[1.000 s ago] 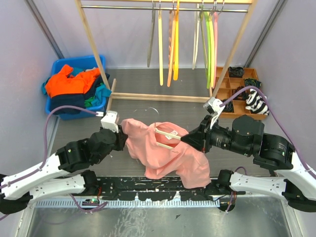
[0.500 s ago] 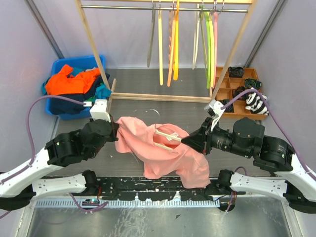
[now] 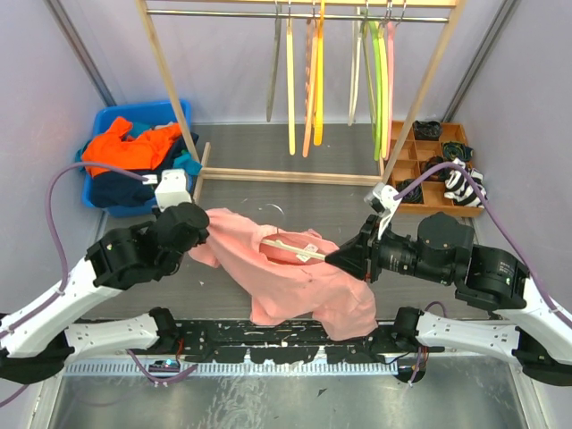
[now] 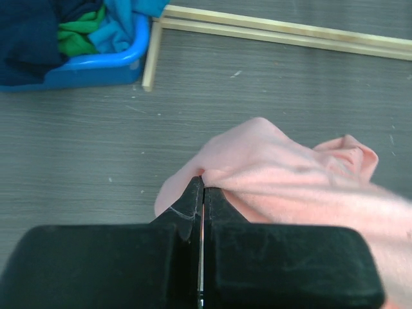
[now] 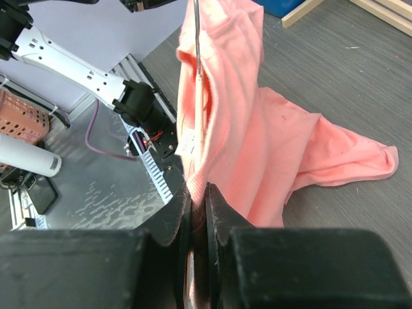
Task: Place the t-shirt on the hanger
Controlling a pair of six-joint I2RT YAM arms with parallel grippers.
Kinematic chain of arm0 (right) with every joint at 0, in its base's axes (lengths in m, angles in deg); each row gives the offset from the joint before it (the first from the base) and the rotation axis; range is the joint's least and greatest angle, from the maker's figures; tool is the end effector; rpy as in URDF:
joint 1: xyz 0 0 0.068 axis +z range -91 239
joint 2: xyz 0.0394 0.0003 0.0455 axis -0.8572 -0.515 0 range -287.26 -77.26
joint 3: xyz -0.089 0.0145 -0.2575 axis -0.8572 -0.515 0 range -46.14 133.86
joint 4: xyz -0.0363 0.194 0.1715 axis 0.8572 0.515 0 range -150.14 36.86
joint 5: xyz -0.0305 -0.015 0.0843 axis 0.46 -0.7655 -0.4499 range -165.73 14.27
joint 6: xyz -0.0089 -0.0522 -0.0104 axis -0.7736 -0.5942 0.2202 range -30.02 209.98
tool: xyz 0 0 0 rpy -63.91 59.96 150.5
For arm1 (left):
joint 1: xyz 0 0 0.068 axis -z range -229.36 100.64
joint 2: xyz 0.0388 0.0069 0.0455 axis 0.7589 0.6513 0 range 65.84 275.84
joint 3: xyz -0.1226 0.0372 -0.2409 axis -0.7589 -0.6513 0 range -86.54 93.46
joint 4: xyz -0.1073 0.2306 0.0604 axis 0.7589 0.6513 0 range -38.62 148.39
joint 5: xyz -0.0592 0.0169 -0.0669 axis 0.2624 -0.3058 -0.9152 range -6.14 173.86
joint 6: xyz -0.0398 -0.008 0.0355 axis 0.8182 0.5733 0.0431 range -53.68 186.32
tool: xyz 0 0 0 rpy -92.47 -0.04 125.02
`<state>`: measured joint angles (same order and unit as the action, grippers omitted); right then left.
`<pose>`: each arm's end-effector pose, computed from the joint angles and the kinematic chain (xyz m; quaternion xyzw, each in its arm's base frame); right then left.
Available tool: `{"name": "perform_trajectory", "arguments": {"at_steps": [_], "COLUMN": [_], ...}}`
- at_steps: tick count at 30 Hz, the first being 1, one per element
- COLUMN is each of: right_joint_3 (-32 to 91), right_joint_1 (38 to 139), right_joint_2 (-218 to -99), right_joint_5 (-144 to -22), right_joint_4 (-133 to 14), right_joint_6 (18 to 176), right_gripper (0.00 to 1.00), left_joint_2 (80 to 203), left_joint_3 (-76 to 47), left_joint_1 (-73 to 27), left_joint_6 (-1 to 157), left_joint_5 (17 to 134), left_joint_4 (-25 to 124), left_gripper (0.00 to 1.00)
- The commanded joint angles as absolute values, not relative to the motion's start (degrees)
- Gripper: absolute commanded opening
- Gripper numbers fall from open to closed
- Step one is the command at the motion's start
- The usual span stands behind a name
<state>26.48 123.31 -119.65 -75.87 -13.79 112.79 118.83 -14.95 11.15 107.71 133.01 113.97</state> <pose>0.0484 0.1008 0.4362 -0.2838 0.7471 0.4149 0.4348 0.0944 -0.1122 0.3918 -0.0212 0.8524 -0.0349 0.5212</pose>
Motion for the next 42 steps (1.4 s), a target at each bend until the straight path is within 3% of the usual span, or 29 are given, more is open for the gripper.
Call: {"name": "perform_trajectory", "arguments": {"at_steps": [1, 12, 14, 20, 25, 30, 42], "right_joint_3": [27.4, 28.1, 28.1, 28.0, 28.2, 28.1, 29.0], "right_joint_1": [123.4, 123.4, 123.3, 123.3, 123.4, 123.3, 123.3], "right_joint_2": [-118.7, -117.7, -118.0, -118.9, -120.4, -122.0, -128.5], "right_joint_5": [-78.3, -77.0, -76.7, -75.6, -75.3, -75.6, -75.7], "right_joint_4": [-18.0, -20.9, -21.4, -22.8, -23.7, -25.0, -30.0], "right_joint_6": [112.1, 111.8, 111.8, 111.8, 111.8, 111.9, 111.9], "right_gripper": [0.01, 0.01, 0.01, 0.01, 0.01, 0.01, 0.01], "left_joint_2": [118.9, 120.0, 120.3, 118.9, 117.7, 115.7, 115.4], "left_joint_3": [-12.2, -14.8, -15.3, -16.0, -13.2, -7.2, -2.7], "left_joint_1": [6.8, 2.0, 1.6, 1.0, 0.5, 0.6, 0.6], "left_joint_6": [108.5, 110.0, 110.4, 111.5, 111.6, 107.8, 98.1], "left_joint_5": [134.4, 129.7, 129.1, 128.8, 129.7, 127.7, 97.9], "left_joint_4": [116.3, 118.3, 118.7, 121.2, 125.1, 125.6, 111.1], "left_gripper": [0.00, 0.00, 0.10, 0.52, 0.67, 0.70, 0.68]}}
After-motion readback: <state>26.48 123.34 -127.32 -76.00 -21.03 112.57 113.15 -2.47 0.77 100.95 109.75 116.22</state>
